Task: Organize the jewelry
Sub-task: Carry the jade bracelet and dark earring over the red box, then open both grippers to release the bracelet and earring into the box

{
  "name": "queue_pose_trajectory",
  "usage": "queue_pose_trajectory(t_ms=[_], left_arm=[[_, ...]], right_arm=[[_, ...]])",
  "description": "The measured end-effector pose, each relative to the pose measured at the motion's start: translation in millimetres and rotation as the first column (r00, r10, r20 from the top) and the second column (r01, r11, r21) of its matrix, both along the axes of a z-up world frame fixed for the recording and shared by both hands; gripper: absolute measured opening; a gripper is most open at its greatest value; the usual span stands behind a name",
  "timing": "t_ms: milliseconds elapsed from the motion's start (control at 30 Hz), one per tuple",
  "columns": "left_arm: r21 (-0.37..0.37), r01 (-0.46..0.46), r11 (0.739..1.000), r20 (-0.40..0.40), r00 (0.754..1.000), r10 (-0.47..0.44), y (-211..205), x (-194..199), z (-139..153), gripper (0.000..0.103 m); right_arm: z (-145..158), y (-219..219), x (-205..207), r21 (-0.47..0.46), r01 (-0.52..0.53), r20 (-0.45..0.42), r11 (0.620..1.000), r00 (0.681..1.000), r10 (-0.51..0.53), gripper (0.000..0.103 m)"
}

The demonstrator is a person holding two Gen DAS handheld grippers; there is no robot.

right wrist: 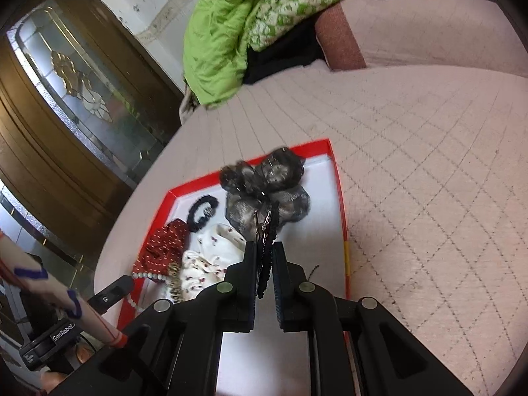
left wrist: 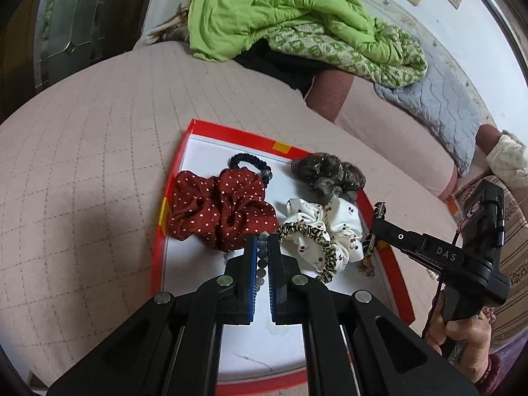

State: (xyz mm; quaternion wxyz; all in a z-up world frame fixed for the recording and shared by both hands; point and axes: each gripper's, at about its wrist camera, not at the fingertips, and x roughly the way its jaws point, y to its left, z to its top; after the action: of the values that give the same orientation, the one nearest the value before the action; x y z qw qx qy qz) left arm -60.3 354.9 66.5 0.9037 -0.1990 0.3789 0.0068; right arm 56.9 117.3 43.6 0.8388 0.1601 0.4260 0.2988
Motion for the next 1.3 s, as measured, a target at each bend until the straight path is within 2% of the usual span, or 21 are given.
queue_pose_trajectory(t_ms=[200,533,867,1300], left_arm=[[0.024,0.029,0.999,-0.049,0.998,-0.028,-12,11,-10,0.006],[0.037,0.069,0.997,-0.071,0.995,-0.066,-22,15,-15,0.006],[0.066,0.085,0.994,-0.07,0.994,-0.081,-29,17,-13,0.006],[0.155,0.102,0.983,-0.047,0.994,-0.096,-42,15,-8,0.006]], right_arm=[[-15,6,8,-0.013,-0.012,-0.061,1.0,0.998,0.011,0.011],[-20,4,9,-0.02,-0.009,-0.077,1.0,0.997,0.007,0.011],[-20,5,9,-0.031,-0.008,-0.063,0.999,0.998,0.006,0.011],[-12,4,3,0.009,-0.021,-0.048,1.0,0.999,0.021,0.011]])
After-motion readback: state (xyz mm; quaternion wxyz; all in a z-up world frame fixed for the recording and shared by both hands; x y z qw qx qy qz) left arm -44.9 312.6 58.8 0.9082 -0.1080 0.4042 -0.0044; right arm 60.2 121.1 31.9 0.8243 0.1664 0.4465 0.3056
